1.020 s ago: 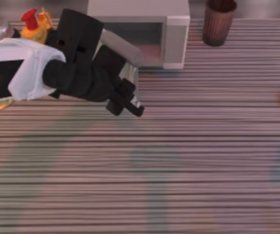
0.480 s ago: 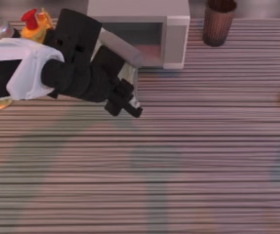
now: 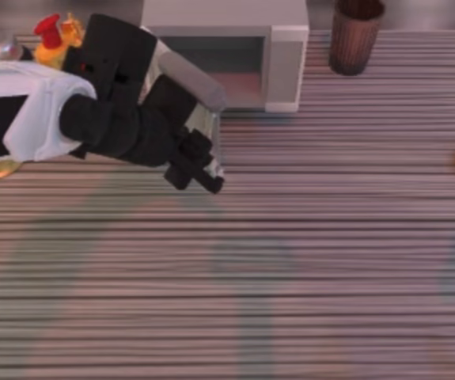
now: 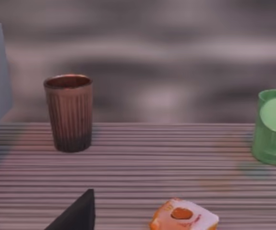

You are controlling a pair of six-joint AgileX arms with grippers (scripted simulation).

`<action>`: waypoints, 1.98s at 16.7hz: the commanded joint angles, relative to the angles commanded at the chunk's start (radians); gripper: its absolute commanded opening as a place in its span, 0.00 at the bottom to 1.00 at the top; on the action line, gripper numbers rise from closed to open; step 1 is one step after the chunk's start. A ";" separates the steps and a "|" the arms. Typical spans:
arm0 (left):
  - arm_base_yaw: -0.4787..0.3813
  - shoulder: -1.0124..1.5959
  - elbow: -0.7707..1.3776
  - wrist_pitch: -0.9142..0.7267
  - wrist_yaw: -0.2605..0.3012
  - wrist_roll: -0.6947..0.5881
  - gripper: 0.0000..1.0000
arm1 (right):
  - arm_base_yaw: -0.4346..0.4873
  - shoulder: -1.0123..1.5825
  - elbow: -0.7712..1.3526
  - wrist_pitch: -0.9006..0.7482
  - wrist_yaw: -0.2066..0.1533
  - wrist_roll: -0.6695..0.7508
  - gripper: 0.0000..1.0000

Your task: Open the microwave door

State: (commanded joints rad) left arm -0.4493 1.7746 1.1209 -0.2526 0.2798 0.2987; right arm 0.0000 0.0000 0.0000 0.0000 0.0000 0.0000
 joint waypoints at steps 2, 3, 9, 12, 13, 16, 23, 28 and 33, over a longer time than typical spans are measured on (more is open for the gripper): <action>0.000 0.000 0.000 0.000 0.000 0.000 0.00 | 0.000 0.000 0.000 0.000 0.000 0.000 1.00; 0.000 0.000 0.000 0.000 0.000 0.000 0.00 | 0.000 0.000 0.000 0.000 0.000 0.000 1.00; 0.000 0.000 0.000 0.000 0.000 0.000 0.00 | 0.000 0.000 0.000 0.000 0.000 0.000 1.00; 0.000 0.000 0.000 0.000 0.000 0.000 0.00 | 0.000 0.000 0.000 0.000 0.000 0.000 1.00; 0.000 0.000 0.000 0.000 0.000 0.000 0.00 | 0.000 0.000 0.000 0.000 0.000 0.000 1.00; 0.000 0.000 0.000 0.000 0.000 0.000 0.00 | 0.000 0.000 0.000 0.000 0.000 0.000 1.00; -0.006 0.000 -0.003 -0.002 0.009 -0.002 0.00 | 0.000 0.000 0.000 0.000 0.000 0.000 1.00; 0.024 -0.009 -0.006 -0.017 0.043 0.057 0.00 | 0.000 0.000 0.000 0.000 0.000 0.000 1.00; 0.028 -0.009 -0.008 -0.022 0.049 0.066 0.00 | 0.000 0.000 0.000 0.000 0.000 0.000 1.00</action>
State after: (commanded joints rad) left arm -0.4208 1.7653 1.1131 -0.2741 0.3284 0.3648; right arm 0.0000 0.0000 0.0000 0.0000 0.0000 0.0000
